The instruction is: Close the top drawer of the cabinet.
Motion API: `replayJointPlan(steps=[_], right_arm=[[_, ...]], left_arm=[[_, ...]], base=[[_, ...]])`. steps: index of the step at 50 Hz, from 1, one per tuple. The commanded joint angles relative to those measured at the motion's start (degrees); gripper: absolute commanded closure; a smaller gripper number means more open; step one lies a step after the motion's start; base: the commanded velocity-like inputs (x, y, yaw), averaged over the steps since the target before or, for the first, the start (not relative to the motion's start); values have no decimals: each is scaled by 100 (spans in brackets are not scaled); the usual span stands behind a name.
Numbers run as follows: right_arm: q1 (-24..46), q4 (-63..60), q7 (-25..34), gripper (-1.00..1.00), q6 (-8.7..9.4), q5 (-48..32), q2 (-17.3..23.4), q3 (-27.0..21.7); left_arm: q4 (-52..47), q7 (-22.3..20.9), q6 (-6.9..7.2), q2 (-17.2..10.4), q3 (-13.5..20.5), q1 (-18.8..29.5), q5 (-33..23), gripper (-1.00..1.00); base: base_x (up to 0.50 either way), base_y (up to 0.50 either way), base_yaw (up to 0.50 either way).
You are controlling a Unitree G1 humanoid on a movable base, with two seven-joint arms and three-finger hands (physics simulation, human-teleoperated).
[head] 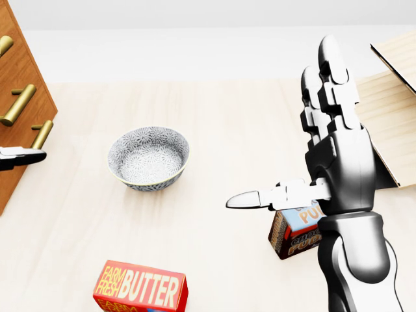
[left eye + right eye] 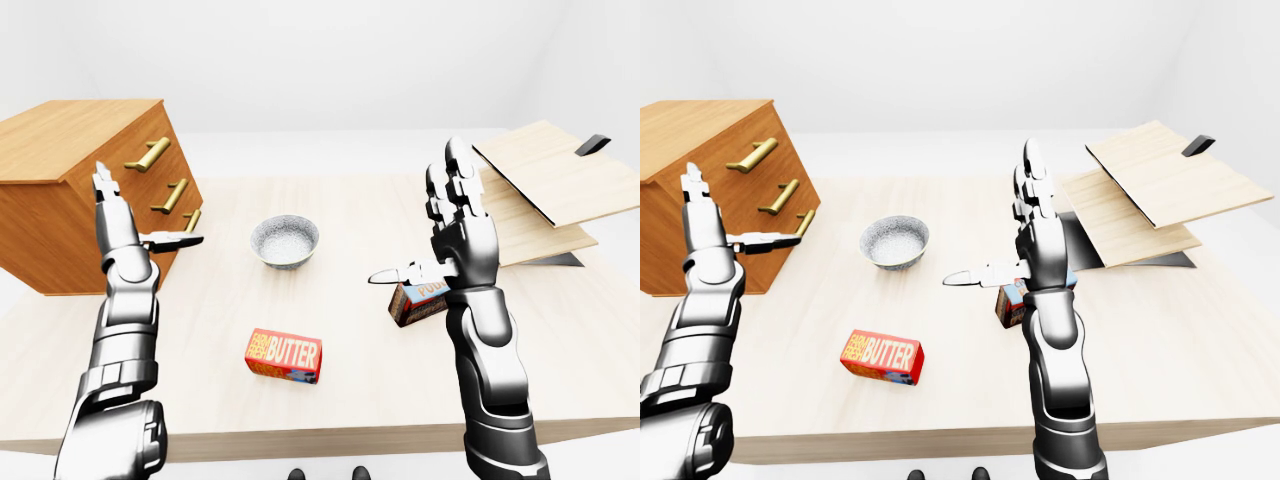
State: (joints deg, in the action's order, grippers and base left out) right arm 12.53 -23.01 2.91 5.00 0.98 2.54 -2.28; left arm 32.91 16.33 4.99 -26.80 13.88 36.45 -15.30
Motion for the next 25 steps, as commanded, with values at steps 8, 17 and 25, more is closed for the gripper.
replayJointPlan(steps=[8, 17, 25], right_arm=[[-10, -16, -8, -100, 0, -22, -16, 27], [-5, -22, -12, -100, 0, -27, -18, 24], [-9, -30, -15, -100, 0, -24, -14, 15]], left_arm=[[-7, 202, 1, -263, 160, 12, 38, -100], [-83, 219, 1, -244, 167, -21, 61, -100], [-370, 182, 1, -191, 173, -130, 58, -100]], base=[[0, 0, 0], [0, 0, 0], [0, 0, 0]])
